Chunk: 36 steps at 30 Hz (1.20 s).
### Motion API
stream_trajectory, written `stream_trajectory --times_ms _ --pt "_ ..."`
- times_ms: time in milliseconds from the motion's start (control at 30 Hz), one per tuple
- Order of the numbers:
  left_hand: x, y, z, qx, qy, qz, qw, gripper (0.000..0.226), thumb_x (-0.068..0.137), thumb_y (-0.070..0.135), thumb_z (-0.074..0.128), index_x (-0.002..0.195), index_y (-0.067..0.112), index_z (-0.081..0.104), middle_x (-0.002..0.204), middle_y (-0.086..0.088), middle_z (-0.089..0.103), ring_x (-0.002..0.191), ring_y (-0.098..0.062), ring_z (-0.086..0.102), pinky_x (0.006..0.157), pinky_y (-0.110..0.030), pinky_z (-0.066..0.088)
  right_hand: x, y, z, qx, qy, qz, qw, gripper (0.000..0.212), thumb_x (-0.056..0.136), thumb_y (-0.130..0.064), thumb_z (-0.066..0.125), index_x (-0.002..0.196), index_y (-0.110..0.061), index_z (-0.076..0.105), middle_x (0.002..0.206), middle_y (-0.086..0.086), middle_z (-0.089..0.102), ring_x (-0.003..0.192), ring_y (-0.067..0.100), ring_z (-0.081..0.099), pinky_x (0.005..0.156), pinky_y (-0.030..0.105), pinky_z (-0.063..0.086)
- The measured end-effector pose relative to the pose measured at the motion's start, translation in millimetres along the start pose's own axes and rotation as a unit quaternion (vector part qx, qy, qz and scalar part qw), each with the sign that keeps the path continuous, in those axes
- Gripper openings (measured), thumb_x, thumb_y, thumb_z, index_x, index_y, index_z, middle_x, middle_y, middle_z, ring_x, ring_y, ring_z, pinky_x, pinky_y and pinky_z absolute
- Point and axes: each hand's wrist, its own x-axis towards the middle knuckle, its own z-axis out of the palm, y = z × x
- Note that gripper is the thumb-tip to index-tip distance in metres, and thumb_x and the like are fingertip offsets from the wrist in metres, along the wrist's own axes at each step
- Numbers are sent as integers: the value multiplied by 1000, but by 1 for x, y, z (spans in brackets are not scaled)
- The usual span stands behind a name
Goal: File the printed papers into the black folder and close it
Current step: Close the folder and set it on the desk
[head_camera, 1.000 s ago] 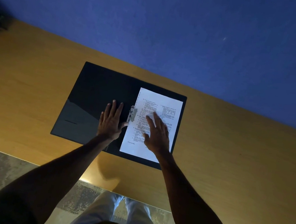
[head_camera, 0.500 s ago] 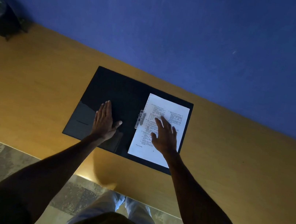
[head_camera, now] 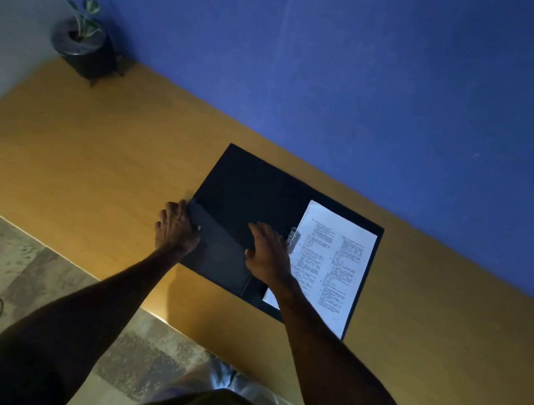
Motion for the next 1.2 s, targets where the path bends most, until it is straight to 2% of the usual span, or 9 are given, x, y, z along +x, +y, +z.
stream_trajectory --times_ms 133,200,367,500,600,767,900,1033,1200 --pt "6 0 -4 -26 4 -23 999 60 97 31 68 149 9 47 147 -21 46 138 -44 44 110 -58 43 11 -20 8 -10 -52 -7 999 72 97 -24 65 162 -18 35 165 6 36 151 32 38 120 53 34" --pt "8 -1 -5 -33 10 -24 999 56 97 27 67 147 8 50 145 -22 48 136 -45 46 108 -58 45 14 -25 11 -15 -73 -8 997 72 96 -25 65 160 -17 35 164 8 35 148 34 40 116 54 39" --pt "8 0 -6 -37 14 -17 999 53 95 22 68 143 7 54 142 -23 50 133 -46 48 103 -57 50 13 -28 11 -11 -77 7 997 71 96 -23 67 159 -16 36 162 7 34 146 34 40 110 55 45" --pt "15 2 -8 -80 13 -51 995 48 93 21 67 138 7 56 141 -22 50 133 -46 46 103 -57 49 13 -29 9 -7 -86 8 996 71 97 -24 67 160 -16 35 164 5 31 148 32 38 110 55 46" --pt "22 4 -9 -91 10 -80 993 45 97 23 65 138 5 56 142 -22 49 135 -45 45 104 -56 47 15 -28 8 -6 -87 11 996 71 98 -24 67 161 -17 34 163 5 32 147 32 38 109 55 47" --pt "33 6 -7 -148 14 -144 978 53 100 34 61 140 1 54 147 -23 50 139 -45 44 112 -55 41 16 -26 5 12 -79 20 997 71 96 -22 66 160 -17 35 162 6 35 146 34 41 105 56 50" --pt "27 10 -16 -218 14 -135 966 34 99 20 58 128 3 59 136 -23 62 131 -44 55 106 -47 43 12 -24 5 10 -81 11 997 71 98 -23 66 161 -17 34 165 5 33 147 32 41 105 54 51" --pt "12 15 -26 -252 26 -123 959 39 101 19 54 139 12 54 131 -21 67 122 -44 63 100 -46 48 4 -22 3 16 -82 5 996 71 99 -22 63 163 -19 33 172 3 25 153 32 36 113 55 46" --pt "-3 19 -39 -256 58 -80 962 38 103 28 53 132 19 76 134 -18 74 122 -43 67 101 -45 54 -9 -15 2 24 -79 -19 996 69 100 -19 64 162 -19 35 178 3 16 156 35 32 117 57 43"
